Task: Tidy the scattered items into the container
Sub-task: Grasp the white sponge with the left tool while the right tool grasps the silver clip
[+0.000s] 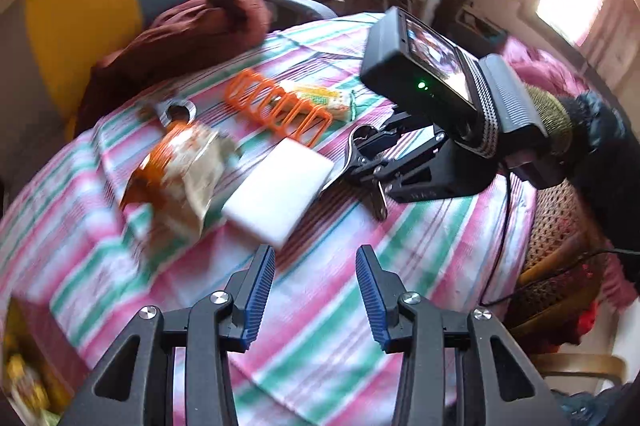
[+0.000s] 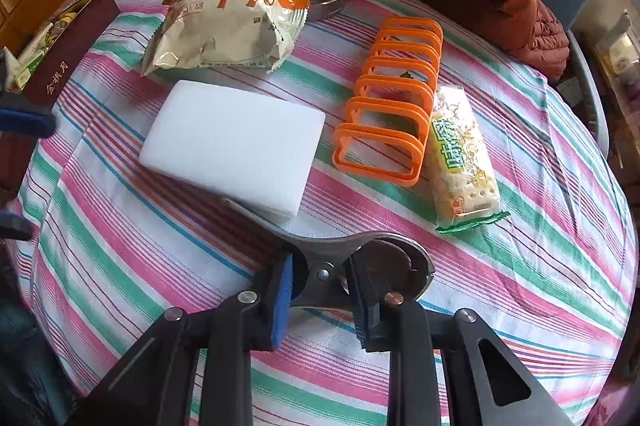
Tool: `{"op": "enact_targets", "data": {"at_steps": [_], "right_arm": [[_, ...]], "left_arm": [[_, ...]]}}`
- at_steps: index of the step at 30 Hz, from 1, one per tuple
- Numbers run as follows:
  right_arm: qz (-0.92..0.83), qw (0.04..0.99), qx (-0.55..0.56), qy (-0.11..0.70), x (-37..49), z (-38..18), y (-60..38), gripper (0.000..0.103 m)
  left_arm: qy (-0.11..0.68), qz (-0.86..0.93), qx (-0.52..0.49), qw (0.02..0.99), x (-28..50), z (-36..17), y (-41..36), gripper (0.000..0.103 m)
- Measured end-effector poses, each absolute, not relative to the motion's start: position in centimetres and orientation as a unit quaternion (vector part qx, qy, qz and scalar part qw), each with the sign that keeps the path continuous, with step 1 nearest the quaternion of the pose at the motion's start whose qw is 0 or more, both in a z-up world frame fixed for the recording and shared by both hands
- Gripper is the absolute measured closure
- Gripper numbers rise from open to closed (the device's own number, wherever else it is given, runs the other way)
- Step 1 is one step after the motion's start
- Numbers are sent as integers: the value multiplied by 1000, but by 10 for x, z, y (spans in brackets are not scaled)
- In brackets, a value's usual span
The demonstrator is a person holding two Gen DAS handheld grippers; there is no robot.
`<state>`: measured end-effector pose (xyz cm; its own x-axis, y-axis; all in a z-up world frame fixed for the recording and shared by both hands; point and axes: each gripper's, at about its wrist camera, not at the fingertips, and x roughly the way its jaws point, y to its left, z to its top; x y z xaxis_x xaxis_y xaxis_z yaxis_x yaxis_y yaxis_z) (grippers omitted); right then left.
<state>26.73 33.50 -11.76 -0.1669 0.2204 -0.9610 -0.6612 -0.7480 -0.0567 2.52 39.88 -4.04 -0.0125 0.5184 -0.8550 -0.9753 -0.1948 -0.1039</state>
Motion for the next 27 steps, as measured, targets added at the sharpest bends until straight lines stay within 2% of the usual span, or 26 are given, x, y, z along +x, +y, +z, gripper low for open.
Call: {"op": "enact_targets", "data": {"at_steps": [5, 7, 9, 12, 27], "right_arm": [[742, 290, -574, 190, 268, -117, 333, 76], [742, 289, -574, 190, 269, -117, 332, 76], [743, 288, -574, 190, 269, -117, 331, 76], [743, 286, -575, 188, 269, -117, 329, 74], [742, 286, -572, 199, 271, -117, 324, 73]], "left_arm": [[333, 629, -390, 584, 23, -59, 428, 59], [347, 619, -391, 587, 19, -65, 436, 44], [355, 612, -390, 590, 15, -68, 443, 39], [366, 603, -379, 599, 10, -70, 451, 23], [401, 573, -388, 601, -11, -105, 479, 25]]}}
